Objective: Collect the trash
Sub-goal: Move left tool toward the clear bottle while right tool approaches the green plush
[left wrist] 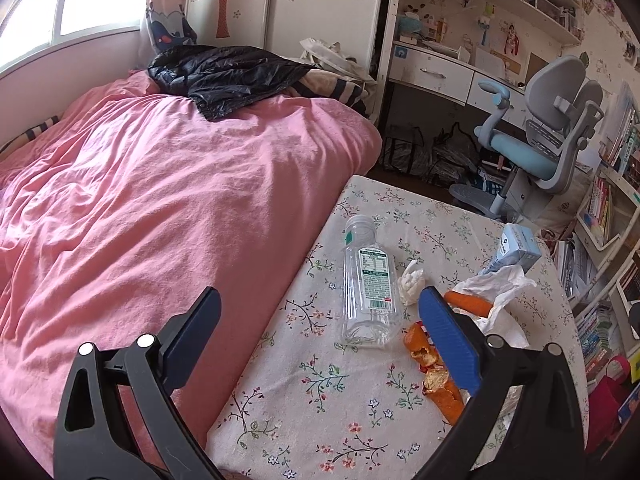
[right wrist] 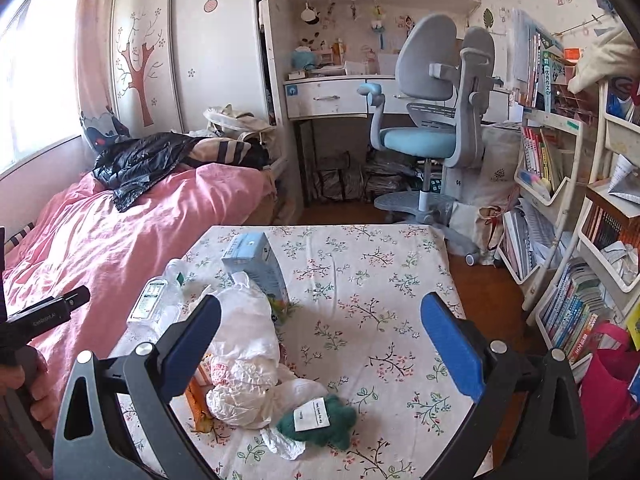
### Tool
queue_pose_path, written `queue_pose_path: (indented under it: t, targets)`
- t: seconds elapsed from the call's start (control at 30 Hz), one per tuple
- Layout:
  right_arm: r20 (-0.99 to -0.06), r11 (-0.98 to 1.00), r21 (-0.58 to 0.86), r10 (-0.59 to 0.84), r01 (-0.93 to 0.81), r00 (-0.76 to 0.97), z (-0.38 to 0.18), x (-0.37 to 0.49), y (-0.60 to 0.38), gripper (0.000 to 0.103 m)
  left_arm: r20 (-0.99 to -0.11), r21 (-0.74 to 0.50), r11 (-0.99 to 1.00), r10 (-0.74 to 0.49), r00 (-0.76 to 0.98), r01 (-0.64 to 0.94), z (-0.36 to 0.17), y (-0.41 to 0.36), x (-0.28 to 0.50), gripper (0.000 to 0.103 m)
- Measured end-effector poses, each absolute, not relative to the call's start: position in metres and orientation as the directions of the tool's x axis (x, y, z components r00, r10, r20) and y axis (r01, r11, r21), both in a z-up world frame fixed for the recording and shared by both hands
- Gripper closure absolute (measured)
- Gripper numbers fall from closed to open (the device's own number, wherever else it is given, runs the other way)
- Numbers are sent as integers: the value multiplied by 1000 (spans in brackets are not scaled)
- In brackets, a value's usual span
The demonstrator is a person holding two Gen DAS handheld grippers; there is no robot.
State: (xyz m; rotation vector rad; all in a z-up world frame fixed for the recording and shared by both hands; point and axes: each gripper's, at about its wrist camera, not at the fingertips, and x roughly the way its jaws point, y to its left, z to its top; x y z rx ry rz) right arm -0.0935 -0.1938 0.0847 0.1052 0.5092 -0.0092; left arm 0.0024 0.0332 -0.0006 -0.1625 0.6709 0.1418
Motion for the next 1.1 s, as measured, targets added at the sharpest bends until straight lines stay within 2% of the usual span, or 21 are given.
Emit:
queue_pose_path:
  t: [0.47,0.67,0.83,1.1]
  targets:
    - [-526,994,104,25,35,850,86,-91,-194,7,-643,-71,984,82,762,-165,-11,21,15,8]
    - [-573,992,125,46,32,819,80,-82,-199,7,-654,12,991,108,749,-133,-26,3,47,8]
    - [-638,995,102,62,4,767,66,-71,-199,7,-673,54,992,119,730,-113,-39,-9,74,8]
    - [-790,989,129,150,-77,594,28,-50,-205,7,-706,138,988,151,692,-74,-55,-24,114,8]
